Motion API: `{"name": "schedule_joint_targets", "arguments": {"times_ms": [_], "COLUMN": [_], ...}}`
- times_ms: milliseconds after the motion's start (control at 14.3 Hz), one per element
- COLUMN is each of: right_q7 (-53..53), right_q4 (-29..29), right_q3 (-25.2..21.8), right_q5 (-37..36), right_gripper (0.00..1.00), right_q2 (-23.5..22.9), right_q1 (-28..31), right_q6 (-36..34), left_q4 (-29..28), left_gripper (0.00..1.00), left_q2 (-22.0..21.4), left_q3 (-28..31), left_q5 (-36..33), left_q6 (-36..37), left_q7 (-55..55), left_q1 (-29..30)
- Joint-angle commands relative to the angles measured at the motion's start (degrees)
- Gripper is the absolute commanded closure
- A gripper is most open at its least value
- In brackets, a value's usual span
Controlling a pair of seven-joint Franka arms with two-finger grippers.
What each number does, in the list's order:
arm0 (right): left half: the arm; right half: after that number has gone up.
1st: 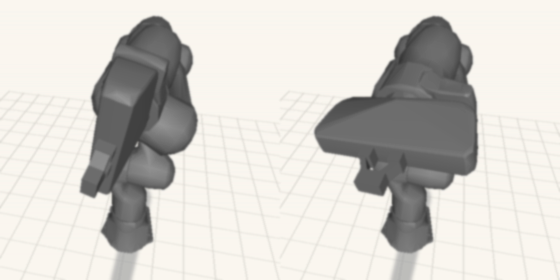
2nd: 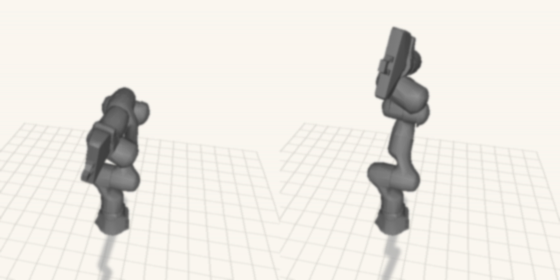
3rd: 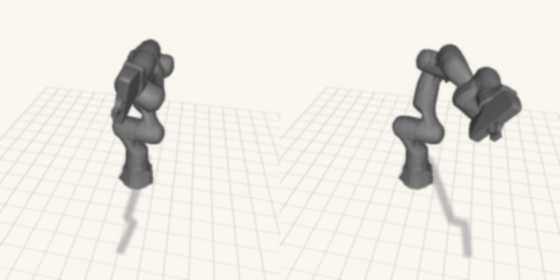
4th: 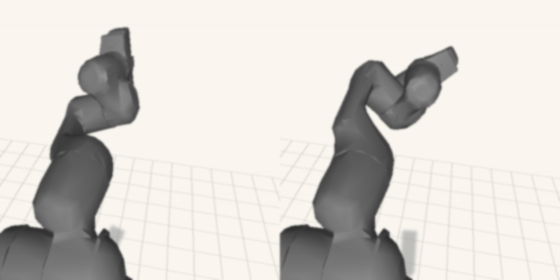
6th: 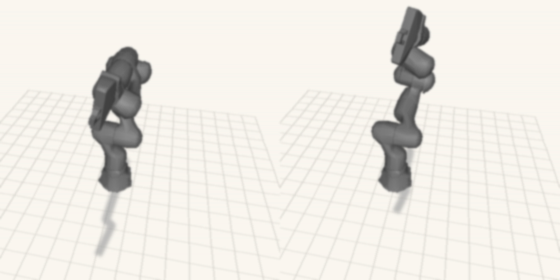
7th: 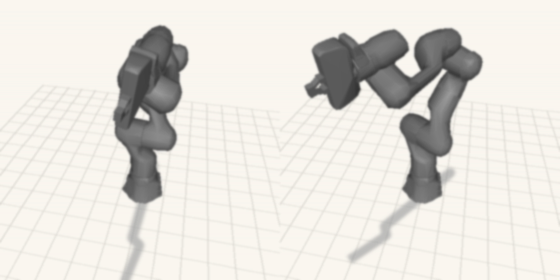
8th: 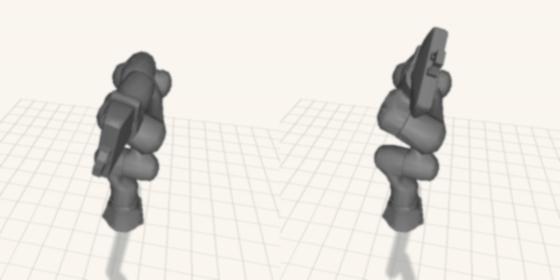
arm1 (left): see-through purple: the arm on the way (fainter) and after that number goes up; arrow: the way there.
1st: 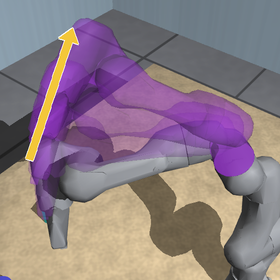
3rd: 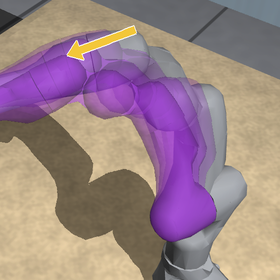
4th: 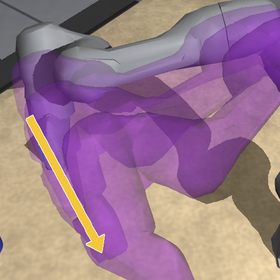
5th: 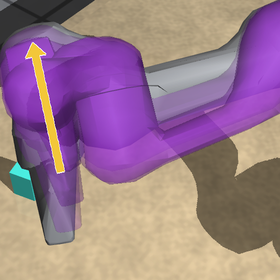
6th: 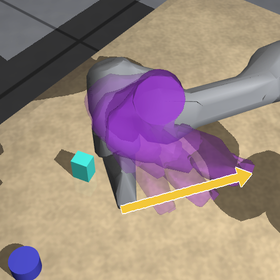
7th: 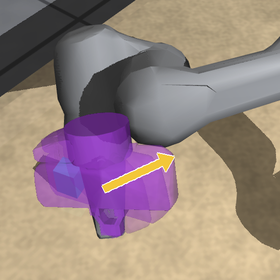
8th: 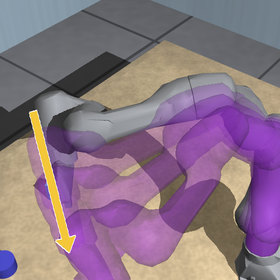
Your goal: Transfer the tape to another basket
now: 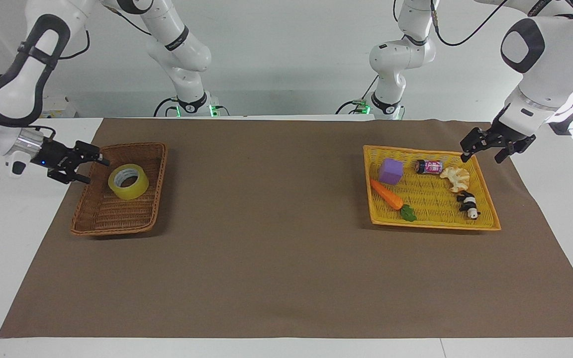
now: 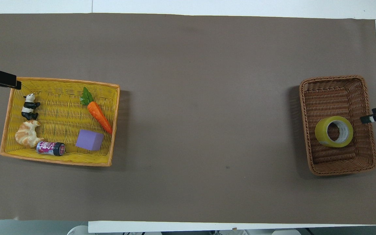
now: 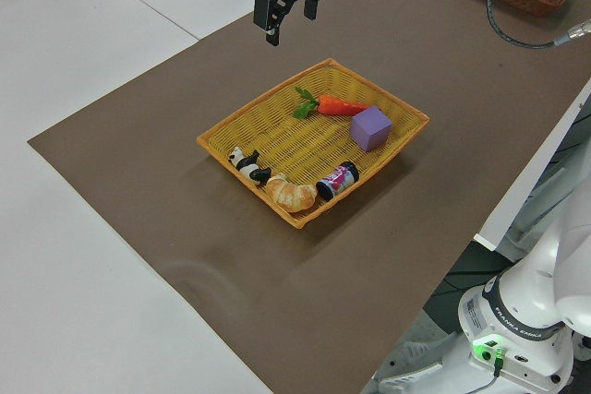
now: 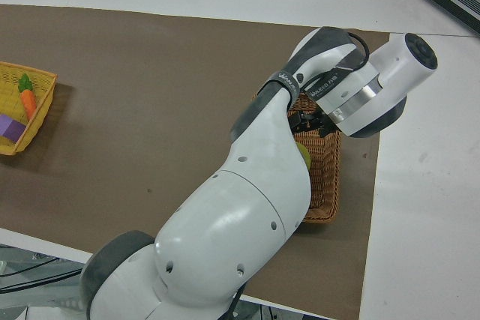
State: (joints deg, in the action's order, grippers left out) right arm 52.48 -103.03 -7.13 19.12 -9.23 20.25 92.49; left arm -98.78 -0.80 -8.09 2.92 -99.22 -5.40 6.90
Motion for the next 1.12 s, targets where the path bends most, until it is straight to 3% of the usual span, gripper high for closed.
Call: {"name": "schedule_joint_targets", "arguments": {"times_ms": [0, 210, 490, 630, 770, 910, 1050], "right_q7": [-6.92, -22.18, -42.61, -44.74, -44.48, -44.65, -44.66], "right_q4": [0.02, 2.82, 9.93, 10.65, 10.57, 10.39, 10.3], "right_q3": [0.54, 0.71, 0.98, 0.98, 0.8, -1.99, -3.24], "right_q5": [-6.19, -9.88, -16.81, -19.56, -19.04, -19.56, -20.44], "right_gripper": [0.0, 0.0, 0.0, 0.0, 0.0, 0.0, 0.0], "right_q2": [6.48, 9.14, 9.32, 10.89, 11.51, 12.13, 12.48], "right_q1": [-3.62, -8.46, -12.67, -16.1, -15.77, -21.17, -22.79], "right_q6": [1.02, -0.98, -12.14, -12.94, -13.64, -13.91, -13.74], "left_q4": [0.26, 0.26, -0.01, -0.01, -0.01, -0.01, -0.01], "left_gripper": [0.0, 0.0, 0.0, 0.0, 0.0, 0.0, 0.0], "left_q2": [-2.01, -2.36, -2.89, -2.89, -2.89, -2.89, -2.89], "left_q3": [0.53, 0.62, 0.62, 0.62, 0.53, 0.44, 0.44], "left_q5": [-1.25, -1.25, -1.25, -1.25, -1.25, -1.25, -1.25], "left_q6": [1.4, 1.75, 3.69, 3.43, 3.42, 3.42, 3.42], "left_q7": [-0.14, -0.14, -0.14, -0.14, -0.14, -0.14, -0.14], "left_q1": [-0.04, -0.04, -0.04, -0.04, -0.22, -0.39, -0.22]}}
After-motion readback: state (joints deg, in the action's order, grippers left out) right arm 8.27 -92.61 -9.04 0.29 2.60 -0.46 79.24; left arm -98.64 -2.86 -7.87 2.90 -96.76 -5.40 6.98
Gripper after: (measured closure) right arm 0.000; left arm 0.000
